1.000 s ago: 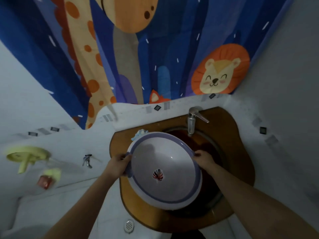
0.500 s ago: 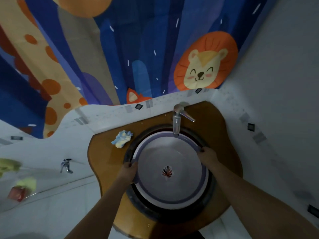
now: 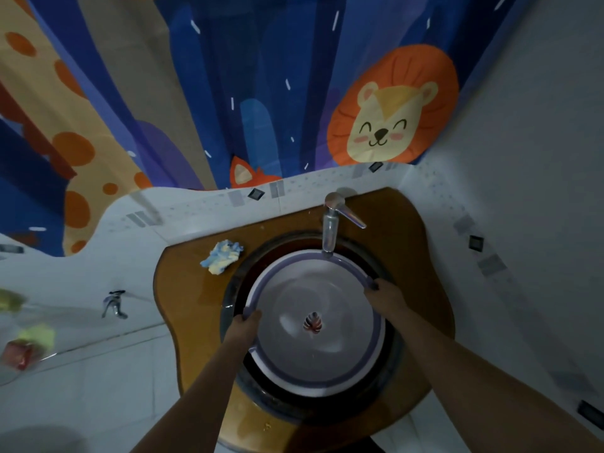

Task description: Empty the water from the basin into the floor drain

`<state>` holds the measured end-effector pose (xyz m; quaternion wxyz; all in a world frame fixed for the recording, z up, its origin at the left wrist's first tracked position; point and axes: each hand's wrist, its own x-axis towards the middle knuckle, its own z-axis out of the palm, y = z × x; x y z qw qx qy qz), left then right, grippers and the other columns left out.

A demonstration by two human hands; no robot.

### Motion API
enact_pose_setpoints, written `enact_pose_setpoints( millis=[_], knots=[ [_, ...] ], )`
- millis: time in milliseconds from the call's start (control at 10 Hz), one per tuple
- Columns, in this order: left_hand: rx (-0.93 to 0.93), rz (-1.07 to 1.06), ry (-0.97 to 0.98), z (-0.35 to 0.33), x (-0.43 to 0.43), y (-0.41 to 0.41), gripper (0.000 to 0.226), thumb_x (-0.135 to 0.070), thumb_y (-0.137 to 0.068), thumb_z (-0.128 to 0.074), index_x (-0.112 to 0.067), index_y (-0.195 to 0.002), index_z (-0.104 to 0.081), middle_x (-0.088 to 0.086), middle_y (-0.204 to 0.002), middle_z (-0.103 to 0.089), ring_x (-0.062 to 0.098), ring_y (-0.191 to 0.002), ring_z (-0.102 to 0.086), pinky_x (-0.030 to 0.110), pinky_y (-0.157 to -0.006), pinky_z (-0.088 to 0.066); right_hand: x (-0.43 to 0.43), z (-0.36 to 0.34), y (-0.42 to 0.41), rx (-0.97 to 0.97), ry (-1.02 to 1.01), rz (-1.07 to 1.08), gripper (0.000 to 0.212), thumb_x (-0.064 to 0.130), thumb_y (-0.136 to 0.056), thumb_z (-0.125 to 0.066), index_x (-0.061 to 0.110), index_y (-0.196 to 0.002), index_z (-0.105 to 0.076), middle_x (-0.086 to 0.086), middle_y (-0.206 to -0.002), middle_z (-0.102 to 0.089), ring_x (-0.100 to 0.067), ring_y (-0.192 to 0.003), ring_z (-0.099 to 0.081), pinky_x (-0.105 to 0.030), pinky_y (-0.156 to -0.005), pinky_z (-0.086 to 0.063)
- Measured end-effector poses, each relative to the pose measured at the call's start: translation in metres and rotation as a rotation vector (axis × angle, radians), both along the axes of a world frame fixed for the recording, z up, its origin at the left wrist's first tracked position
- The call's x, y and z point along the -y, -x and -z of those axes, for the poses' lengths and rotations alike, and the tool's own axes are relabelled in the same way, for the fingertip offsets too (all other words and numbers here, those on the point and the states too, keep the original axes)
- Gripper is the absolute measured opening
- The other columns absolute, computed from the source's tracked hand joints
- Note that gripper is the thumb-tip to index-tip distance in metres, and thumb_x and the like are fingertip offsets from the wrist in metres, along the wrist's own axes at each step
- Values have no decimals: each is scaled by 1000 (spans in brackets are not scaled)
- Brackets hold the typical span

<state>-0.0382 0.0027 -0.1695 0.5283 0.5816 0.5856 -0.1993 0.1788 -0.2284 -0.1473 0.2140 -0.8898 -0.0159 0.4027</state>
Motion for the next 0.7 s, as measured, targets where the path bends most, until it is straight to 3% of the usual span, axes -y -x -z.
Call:
enact_pose_setpoints(
  millis=[100,200,300,400,500,600,700],
  knots=[
    [21,-12,-12,-7,2,-1,59,-42,-96,-46,-5,-142,-39,18,-96,-61,32,-82,-61,39,-72,-47,1,-1,1,-19,0,-10,41,28,-97,-46,11,-134,-48,-16,-118,-59,-24,-88,-58,-38,-81,-48],
    [72,43,-53,-13,5,-1,51,-38,-98,-44,-9,-139,-41,11,-103,-58,26,-85,-59,41,-80,-47,2,-5,3,-47,-7,-16,44,29,-97,-45,8,-136,-46,-20,-135,-53,-36,-118,-54,-45,-98,-46],
    [102,89,-103,-17,8,-3,32,-35,-99,-43,-12,-120,-50,3,-86,-52,17,-71,-52,40,-78,-46,3,-10,1,-54,-32,-2,52,32,-97,-45,9,-143,-39,-18,-145,-45,-36,-128,-48,-42,-103,-42],
    [134,151,-173,-22,7,-5,16,-35,-98,-45,-19,-95,-45,0,-80,-48,15,-68,-49,39,-75,-45,1,-20,-4,-8,-103,8,56,34,-97,-45,9,-146,-38,-16,-148,-43,-35,-132,-45,-40,-103,-40],
    [155,194,-204,-23,7,-4,19,-35,-97,-47,-17,-95,-47,3,-80,-52,18,-70,-54,34,-68,-43,-2,-36,-6,101,-152,-25,36,27,-95,-47,8,-124,-55,-15,-122,-60,-34,-113,-57,-39,-92,-47],
    [182,222,-231,-26,7,-4,24,-37,-97,-48,-18,-110,-50,-3,-83,-55,12,-70,-55,30,-60,-42,-10,-76,-6,372,-218,-29,27,21,-93,-50,6,-113,-62,-13,-105,-66,-32,-98,-64,-35,-79,-50],
    [191,204,-233,-27,6,-4,42,-38,-97,-48,-16,-133,-47,-6,-96,-58,9,-74,-52,30,-61,-43,-14,-104,-8,598,-292,-66,22,20,-92,-52,8,-105,-67,-12,-98,-71,-29,-90,-67,-31,-72,-49]
  ],
)
